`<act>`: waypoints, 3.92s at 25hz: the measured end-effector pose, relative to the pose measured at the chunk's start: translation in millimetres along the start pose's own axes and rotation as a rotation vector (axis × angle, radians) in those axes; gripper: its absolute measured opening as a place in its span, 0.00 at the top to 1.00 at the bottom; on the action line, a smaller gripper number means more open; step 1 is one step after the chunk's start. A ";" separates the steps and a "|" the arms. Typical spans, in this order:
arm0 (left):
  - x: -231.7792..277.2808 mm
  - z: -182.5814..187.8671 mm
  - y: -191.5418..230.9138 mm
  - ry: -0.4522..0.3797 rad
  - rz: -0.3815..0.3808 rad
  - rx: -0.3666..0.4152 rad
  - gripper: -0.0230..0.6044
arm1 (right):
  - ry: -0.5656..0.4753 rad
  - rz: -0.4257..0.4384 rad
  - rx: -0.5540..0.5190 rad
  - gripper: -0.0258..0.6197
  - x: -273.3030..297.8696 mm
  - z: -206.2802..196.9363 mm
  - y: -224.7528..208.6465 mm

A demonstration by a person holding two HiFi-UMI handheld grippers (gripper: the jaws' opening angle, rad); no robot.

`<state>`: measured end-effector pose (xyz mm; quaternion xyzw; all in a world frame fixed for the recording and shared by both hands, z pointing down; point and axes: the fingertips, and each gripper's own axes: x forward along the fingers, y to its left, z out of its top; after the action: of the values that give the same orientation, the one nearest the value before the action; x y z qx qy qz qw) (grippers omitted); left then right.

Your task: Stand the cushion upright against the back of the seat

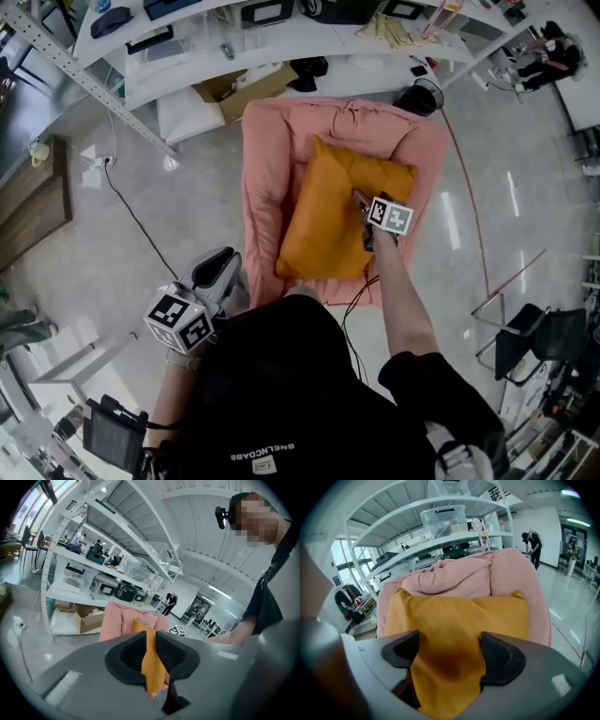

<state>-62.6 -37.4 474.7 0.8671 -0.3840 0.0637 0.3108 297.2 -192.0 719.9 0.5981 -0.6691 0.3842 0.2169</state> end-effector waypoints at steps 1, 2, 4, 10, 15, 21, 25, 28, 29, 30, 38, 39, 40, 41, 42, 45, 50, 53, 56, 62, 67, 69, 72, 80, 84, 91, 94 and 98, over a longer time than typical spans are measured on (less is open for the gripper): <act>0.7 -0.6 -2.1 0.000 0.004 0.000 0.86 | 0.012 -0.004 -0.009 0.31 5.5 -1.2 0.7; 1.4 -1.1 -3.3 -0.001 0.009 -0.002 0.85 | 0.025 -0.010 -0.013 0.31 11.3 -2.1 0.5; 2.9 -1.2 -3.5 -0.003 0.019 -0.007 0.85 | 0.053 -0.017 -0.004 0.30 23.1 -3.3 -1.2; 6.0 -2.1 -0.9 -0.003 0.049 -0.015 0.85 | 0.160 -0.004 0.071 0.41 54.2 -4.3 -4.1; 4.4 -3.3 4.8 -0.003 0.070 -0.020 0.85 | 0.133 -0.028 0.085 0.67 61.4 -8.7 -1.6; -1.4 -3.5 7.8 -0.013 0.070 -0.015 0.86 | 0.023 -0.008 0.144 0.91 39.5 -9.0 -2.4; -4.1 -6.0 3.6 -0.011 0.043 -0.009 0.86 | -0.080 0.012 0.166 0.94 4.4 -14.6 -1.9; -1.6 -7.5 0.4 -0.003 0.013 0.003 0.86 | -0.154 0.007 0.175 0.94 -24.7 -17.0 -5.0; 0.3 -7.1 -0.1 0.001 0.000 0.005 0.86 | -0.176 0.007 0.171 0.94 -34.5 -16.8 -4.5; 2.6 -6.3 -0.4 0.006 -0.015 0.006 0.86 | -0.197 0.008 0.163 0.94 -44.5 -15.8 -2.8; 19.2 -0.3 -18.2 0.048 -0.137 0.036 0.86 | -0.354 0.005 0.083 0.94 -128.3 3.3 23.9; 20.8 0.2 -19.3 0.049 -0.146 0.038 0.86 | -0.370 0.003 0.069 0.94 -134.7 7.6 28.1; 22.2 0.7 -19.6 0.051 -0.154 0.039 0.86 | -0.383 0.002 0.057 0.94 -139.6 12.5 32.2; 23.3 1.3 -19.7 0.051 -0.161 0.039 0.86 | -0.396 0.001 0.048 0.94 -143.4 18.0 36.3; 24.2 1.9 -19.9 0.052 -0.165 0.038 0.86 | -0.408 0.002 0.036 0.94 -146.4 23.9 40.2; 24.9 3.4 -23.1 0.049 -0.169 0.036 0.86 | -0.441 -0.002 -0.045 0.94 -153.6 45.5 51.3; 20.0 5.5 -20.1 0.027 -0.140 0.028 0.86 | -0.476 0.009 -0.192 0.94 -150.6 80.6 72.6; 16.7 7.4 -10.8 0.013 -0.110 0.020 0.86 | -0.487 0.031 -0.241 0.94 -144.6 98.1 86.2; 14.0 8.1 -1.9 0.002 -0.086 0.005 0.86 | -0.493 0.048 -0.296 0.94 -139.9 114.7 98.1; 9.4 9.6 6.4 -0.016 -0.053 -0.002 0.86 | -0.417 0.048 -0.290 0.94 -95.6 123.8 100.7; 5.6 9.1 14.5 -0.022 -0.023 -0.018 0.86 | -0.366 0.074 -0.324 0.94 -57.0 117.3 104.7; 5.5 9.4 14.3 -0.019 -0.014 -0.018 0.86 | -0.355 0.084 -0.324 0.94 -47.5 121.0 104.9; 5.5 8.4 12.2 -0.011 -0.006 -0.010 0.86 | -0.327 0.088 -0.322 0.93 -34.2 123.4 101.1; 1.5 4.8 17.4 -0.014 0.024 -0.021 0.86 | -0.222 0.053 -0.285 0.91 2.0 110.9 84.5; 0.2 -1.1 18.9 -0.010 0.039 -0.024 0.86 | -0.188 0.034 -0.326 0.90 21.5 110.6 84.3; -11.1 -7.9 13.4 -0.028 0.066 -0.037 0.86 | -0.161 0.064 -0.279 0.92 31.5 98.0 77.0; -13.1 -10.1 13.3 -0.029 0.068 -0.041 0.86 | -0.169 0.067 -0.262 0.90 30.6 100.0 76.9; -17.1 -12.0 12.9 -0.037 0.063 -0.045 0.86 | -0.201 0.080 -0.230 0.77 16.3 108.1 76.3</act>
<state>-82.1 -26.3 484.7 0.8484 -0.4181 0.0490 0.3209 238.6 -286.7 646.6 0.5775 -0.7505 0.2514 0.2003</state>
